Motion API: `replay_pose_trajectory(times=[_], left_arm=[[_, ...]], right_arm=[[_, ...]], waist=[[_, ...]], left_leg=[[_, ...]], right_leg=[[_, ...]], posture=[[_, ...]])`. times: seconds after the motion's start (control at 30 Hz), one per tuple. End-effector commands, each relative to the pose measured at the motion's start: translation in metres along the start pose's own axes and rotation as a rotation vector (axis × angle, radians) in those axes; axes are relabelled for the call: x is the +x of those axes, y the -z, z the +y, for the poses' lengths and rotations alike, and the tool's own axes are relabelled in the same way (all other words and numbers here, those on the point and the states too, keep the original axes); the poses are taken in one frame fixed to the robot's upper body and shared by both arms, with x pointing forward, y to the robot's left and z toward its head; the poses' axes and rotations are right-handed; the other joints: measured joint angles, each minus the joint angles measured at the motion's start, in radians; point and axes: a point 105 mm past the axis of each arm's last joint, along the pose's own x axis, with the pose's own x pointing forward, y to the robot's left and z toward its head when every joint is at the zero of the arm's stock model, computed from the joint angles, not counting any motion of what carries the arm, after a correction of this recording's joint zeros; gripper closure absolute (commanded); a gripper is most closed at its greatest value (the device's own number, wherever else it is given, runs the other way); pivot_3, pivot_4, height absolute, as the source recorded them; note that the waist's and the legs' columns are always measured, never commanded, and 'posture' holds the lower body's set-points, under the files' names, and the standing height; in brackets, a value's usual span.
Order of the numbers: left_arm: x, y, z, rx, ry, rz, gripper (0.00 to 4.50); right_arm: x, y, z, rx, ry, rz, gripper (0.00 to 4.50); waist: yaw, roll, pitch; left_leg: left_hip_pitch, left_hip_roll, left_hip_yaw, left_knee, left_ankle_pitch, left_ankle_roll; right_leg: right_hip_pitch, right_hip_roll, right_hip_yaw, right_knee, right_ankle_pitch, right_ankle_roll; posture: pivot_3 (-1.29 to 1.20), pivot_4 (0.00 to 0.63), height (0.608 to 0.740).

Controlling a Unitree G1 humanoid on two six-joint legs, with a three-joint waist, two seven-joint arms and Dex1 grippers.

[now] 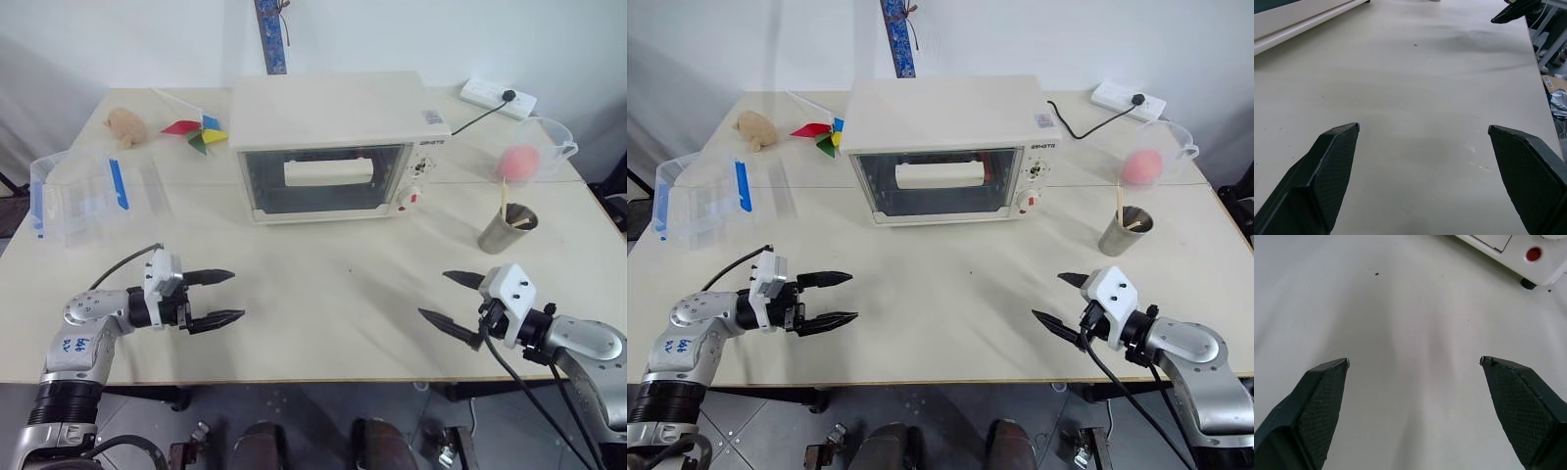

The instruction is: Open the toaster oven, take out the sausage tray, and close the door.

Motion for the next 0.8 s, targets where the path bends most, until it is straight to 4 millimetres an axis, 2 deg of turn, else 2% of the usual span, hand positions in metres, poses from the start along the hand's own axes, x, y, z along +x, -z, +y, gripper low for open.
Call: replay_pose_trajectory(times=[0.03,0.13,0.23,0.43,0.6,0.67,0.8], left_arm=[[-0.001,-0.013,-0.003,0.033,0.014,-0.047,0.02],[0.000,-0.013,0.009,0.023,-0.083,-0.030,0.02],[0.000,-0.017,0.007,0.017,-0.068,-0.054,0.02],[-0.001,-0.021,0.014,0.020,-0.114,-0.070,0.02],[-0.002,-0.036,0.018,-0.010,-0.116,-0.157,0.02],[-0.008,-0.039,0.018,-0.005,-0.109,-0.169,0.02],[-0.016,-0.046,0.018,0.010,-0.109,-0.192,0.02]], right_arm=[[0.002,-0.007,0.001,-0.021,-0.013,-0.022,0.00],[0.007,-0.014,-0.001,-0.034,-0.002,-0.040,0.00],[0.012,-0.022,-0.001,-0.018,-0.018,-0.066,0.00],[0.036,-0.040,-0.003,-0.071,-0.084,-0.062,0.00],[0.067,-0.077,-0.022,-0.147,-0.101,-0.148,0.00],[0.083,-0.099,-0.031,-0.189,-0.109,-0.198,0.00],[0.098,-0.125,-0.036,-0.242,-0.138,-0.270,0.00]], waist=[[0.000,0.000,0.000],[-0.001,0.000,0.000],[-0.001,0.000,0.000],[-0.003,0.000,0.000],[-0.006,0.000,0.001],[-0.009,0.000,0.001],[-0.015,-0.001,0.001]], left_leg=[[0.000,0.000,0.000,0.000,0.000,0.000],[0.000,0.000,0.000,0.000,0.000,0.000],[0.000,0.000,0.000,0.000,0.000,0.000],[0.000,0.000,0.000,0.000,0.000,0.000],[0.000,0.000,0.001,0.001,0.000,0.000],[0.000,0.001,0.001,0.001,0.000,0.000],[0.000,0.001,0.001,-0.001,0.000,0.000]], right_leg=[[0.000,0.000,0.000,0.000,0.000,0.000],[0.000,0.000,0.000,0.000,0.000,0.000],[0.000,0.000,0.000,0.000,0.000,0.000],[-0.001,0.000,0.000,0.001,0.000,0.000],[-0.001,0.000,0.000,0.001,0.000,0.000],[-0.001,0.000,0.000,0.002,0.000,0.000],[-0.002,0.000,0.000,0.001,0.000,0.000]], posture=[[0.00,0.150,0.740],[0.00,0.150,0.740],[0.00,0.150,0.740],[0.00,0.150,0.740],[0.00,0.150,0.740],[0.00,0.150,0.740],[0.00,0.150,0.740]])
